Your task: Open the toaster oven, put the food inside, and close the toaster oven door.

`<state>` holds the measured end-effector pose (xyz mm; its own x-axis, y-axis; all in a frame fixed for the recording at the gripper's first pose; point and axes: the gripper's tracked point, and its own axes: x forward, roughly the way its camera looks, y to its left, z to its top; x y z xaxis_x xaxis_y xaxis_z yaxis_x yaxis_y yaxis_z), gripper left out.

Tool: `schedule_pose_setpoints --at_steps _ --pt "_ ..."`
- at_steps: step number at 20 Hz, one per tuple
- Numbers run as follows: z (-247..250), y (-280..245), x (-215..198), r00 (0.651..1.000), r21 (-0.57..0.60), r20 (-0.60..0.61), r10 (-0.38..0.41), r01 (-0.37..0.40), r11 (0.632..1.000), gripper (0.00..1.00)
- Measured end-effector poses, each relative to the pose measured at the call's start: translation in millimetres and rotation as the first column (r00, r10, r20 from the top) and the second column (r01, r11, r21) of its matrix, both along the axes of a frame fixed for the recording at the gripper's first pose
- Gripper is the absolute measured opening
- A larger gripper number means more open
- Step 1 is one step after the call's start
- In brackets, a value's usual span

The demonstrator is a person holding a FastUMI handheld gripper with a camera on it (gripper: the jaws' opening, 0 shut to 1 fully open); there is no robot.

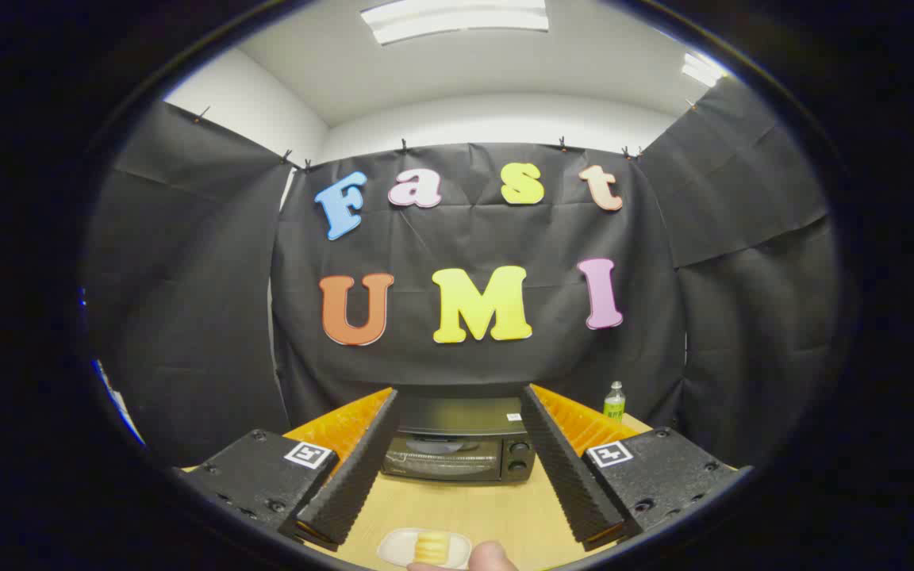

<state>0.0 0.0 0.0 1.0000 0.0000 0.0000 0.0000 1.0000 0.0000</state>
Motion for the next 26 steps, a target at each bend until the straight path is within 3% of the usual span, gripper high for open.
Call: schedule_pose_setpoints --at_steps 8,16,20,23,26 --pt "-21.7 -10.7 12.7 1.000 -0.002 -0.029 -0.007 0.007 1.000 1.00" --pt "-52.6 -37.2 54.1 0.997 0.042 -0.074 -0.024 0.027 0.999 1.00" --pt "-69.4 -20.0 71.8 0.994 0.089 -0.111 0.000 0.010 0.996 1.00" --pt "-84.4 0.8 78.0 0.988 0.055 -0.149 0.029 -0.021 0.998 1.00" --pt "-85.4 8.0 85.8 0.991 -0.003 -0.131 0.008 -0.008 1.000 1.00"
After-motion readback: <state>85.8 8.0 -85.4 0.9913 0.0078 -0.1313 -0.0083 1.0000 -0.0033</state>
